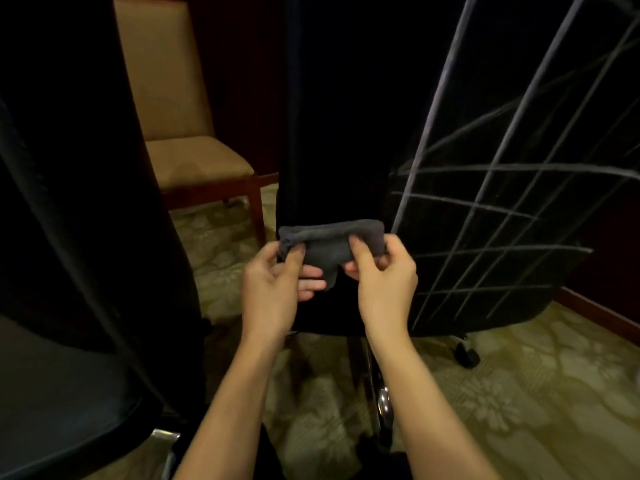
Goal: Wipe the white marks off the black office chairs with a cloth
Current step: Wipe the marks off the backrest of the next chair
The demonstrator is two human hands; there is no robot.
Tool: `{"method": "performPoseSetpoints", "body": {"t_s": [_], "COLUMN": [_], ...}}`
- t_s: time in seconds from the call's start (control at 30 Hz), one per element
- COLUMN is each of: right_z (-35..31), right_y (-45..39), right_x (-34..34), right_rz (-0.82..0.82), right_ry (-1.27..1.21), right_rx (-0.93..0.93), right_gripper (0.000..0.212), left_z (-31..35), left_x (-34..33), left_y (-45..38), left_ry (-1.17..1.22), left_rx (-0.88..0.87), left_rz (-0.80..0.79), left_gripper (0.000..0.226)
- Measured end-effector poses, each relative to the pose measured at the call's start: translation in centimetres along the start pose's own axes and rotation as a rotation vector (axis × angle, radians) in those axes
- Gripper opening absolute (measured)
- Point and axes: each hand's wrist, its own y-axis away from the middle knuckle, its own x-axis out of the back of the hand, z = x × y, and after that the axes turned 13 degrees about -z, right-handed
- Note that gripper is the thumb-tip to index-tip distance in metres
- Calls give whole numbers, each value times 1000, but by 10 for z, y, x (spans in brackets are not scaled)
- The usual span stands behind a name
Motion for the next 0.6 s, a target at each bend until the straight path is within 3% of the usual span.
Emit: {"method": "performPoseSetpoints", "body": {"t_s": [0.1,0.27,0.33,0.47,0.6], "right_z": [51,123,119,73,68], "right_y": [27,77,73,45,38], "right_x": [-1,4,4,7,11], "right_rz": [35,0,18,65,87], "right_ry": [44,68,50,-79,59], "right_rx": [-128,-464,-441,-221,-140], "right_gripper": [13,9,7,5,4], "left_z": [-54,-125,-121,-82,-78], "left_x": [-1,0,-3,-12,-25], "left_y": [15,49,48,32,25], "left_ry": [-47,-122,-155,-230,-301], "left_rx": [93,295,257,31,14], "left_rz": [87,89,101,172,202], "left_gripper": [6,12,11,13,7]}}
